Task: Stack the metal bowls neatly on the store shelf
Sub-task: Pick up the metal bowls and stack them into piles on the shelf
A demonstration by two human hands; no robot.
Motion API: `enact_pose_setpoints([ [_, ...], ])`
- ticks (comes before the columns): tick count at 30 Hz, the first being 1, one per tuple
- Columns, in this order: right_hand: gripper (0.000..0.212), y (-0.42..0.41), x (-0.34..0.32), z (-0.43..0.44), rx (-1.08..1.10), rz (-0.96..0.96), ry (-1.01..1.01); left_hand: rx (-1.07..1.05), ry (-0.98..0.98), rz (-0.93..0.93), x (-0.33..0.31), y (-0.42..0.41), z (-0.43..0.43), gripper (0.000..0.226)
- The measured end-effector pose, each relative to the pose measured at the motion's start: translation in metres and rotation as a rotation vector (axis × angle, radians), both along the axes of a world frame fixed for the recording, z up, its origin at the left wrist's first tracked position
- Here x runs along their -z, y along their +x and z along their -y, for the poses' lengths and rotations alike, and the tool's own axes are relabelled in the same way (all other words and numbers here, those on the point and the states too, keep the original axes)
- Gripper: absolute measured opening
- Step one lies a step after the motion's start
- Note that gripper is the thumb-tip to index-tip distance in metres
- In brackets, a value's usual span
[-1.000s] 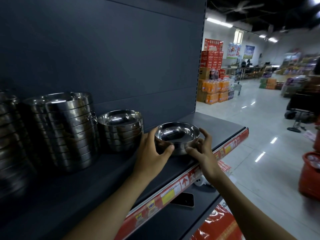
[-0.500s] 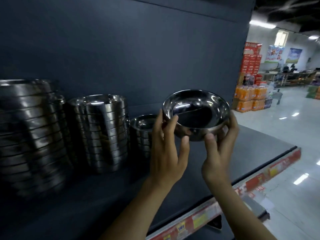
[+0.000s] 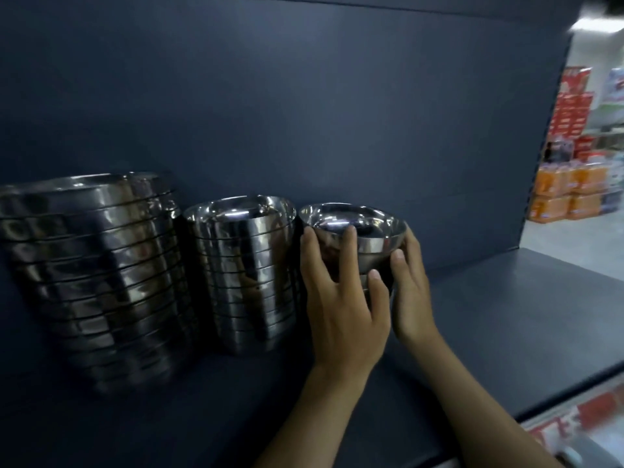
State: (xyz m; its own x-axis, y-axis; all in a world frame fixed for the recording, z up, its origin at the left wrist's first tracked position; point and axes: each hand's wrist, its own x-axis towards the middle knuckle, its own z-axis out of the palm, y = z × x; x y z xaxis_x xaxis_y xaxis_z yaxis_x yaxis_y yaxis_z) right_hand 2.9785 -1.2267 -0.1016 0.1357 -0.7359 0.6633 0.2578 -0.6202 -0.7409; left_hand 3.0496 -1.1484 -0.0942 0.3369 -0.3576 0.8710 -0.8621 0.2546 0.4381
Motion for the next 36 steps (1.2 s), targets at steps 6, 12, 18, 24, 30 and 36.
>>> enact_pose_setpoints([
  [6, 0.059, -0.008, 0.007, 0.002, 0.093, -0.103, 0.092, -0.1, 0.1, 0.059, 0.009, 0.001, 0.004, 0.047],
  [12, 0.071, -0.01, 0.017, 0.002, 0.062, -0.193, 0.083, -0.155, 0.096, 0.027, 0.016, -0.006, 0.002, 0.041],
  [18, 0.062, -0.012, 0.016, -0.005, -0.016, -0.232, 0.148, -0.185, 0.115, 0.01, 0.021, 0.001, 0.004, 0.045],
  [24, 0.078, -0.011, 0.016, -0.003, 0.025, -0.268, 0.13, -0.194, 0.137, -0.011, 0.02, 0.0, 0.004, 0.047],
  [30, 0.08, -0.012, 0.011, -0.013, 0.168, -0.251, 0.106, -0.087, 0.148, 0.189, -0.009, 0.023, -0.049, 0.053],
  [36, 0.052, 0.026, -0.016, -0.088, 0.54, -0.243, -0.338, -0.247, 0.113, 0.496, -0.006, 0.112, -0.12, 0.059],
])
